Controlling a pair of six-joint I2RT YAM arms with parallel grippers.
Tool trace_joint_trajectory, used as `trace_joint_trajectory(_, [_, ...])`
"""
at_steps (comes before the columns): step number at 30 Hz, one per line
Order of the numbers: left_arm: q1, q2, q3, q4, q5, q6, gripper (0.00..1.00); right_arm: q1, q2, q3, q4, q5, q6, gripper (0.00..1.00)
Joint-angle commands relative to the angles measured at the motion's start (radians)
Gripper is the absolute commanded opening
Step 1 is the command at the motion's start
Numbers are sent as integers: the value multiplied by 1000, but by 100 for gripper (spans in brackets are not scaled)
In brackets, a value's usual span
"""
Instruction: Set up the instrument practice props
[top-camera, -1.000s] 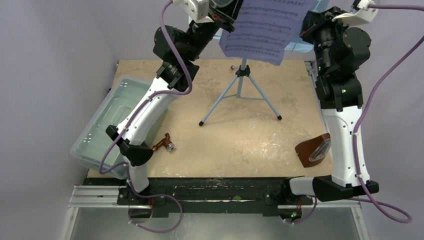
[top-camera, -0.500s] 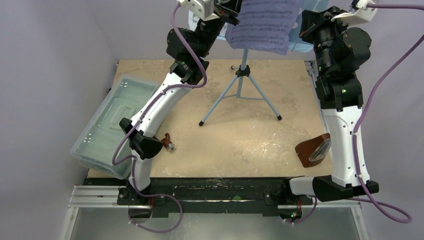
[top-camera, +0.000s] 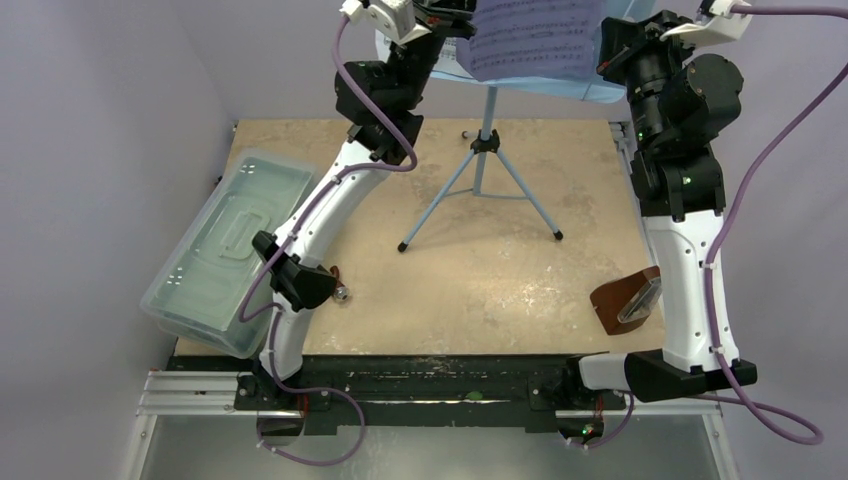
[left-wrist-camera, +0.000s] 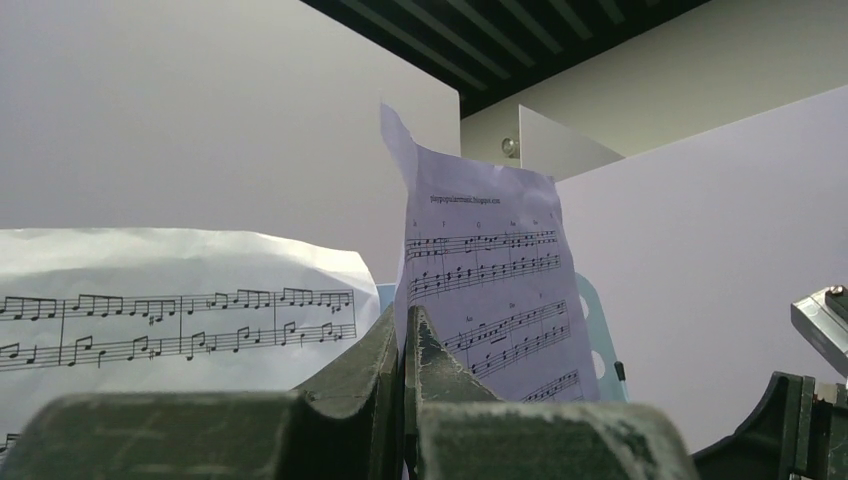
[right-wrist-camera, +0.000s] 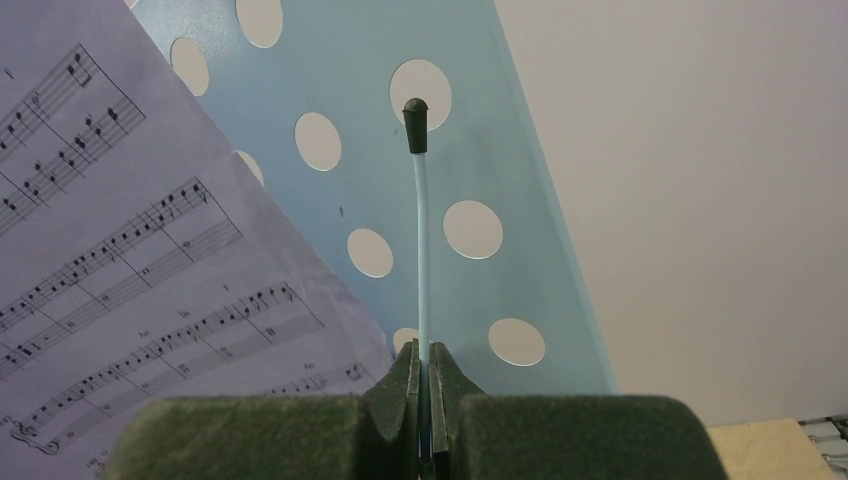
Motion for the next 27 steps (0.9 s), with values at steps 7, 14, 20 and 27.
trace_joint_trajectory(7, [2, 31, 49, 84, 22, 3, 0, 5, -49, -47, 154, -68, -16, 0])
trace_joint_trajectory(14, [-10, 70, 58, 108, 31, -3, 0, 5, -95, -141, 237, -100, -48, 0])
trace_joint_trajectory(20, [-18, 83, 70, 121, 53, -28, 0, 5, -137, -230, 326, -130, -88, 0])
trace_joint_trajectory(27, [-38, 112, 92, 152, 37, -22, 0, 4, -154, -281, 377, -200, -130, 0])
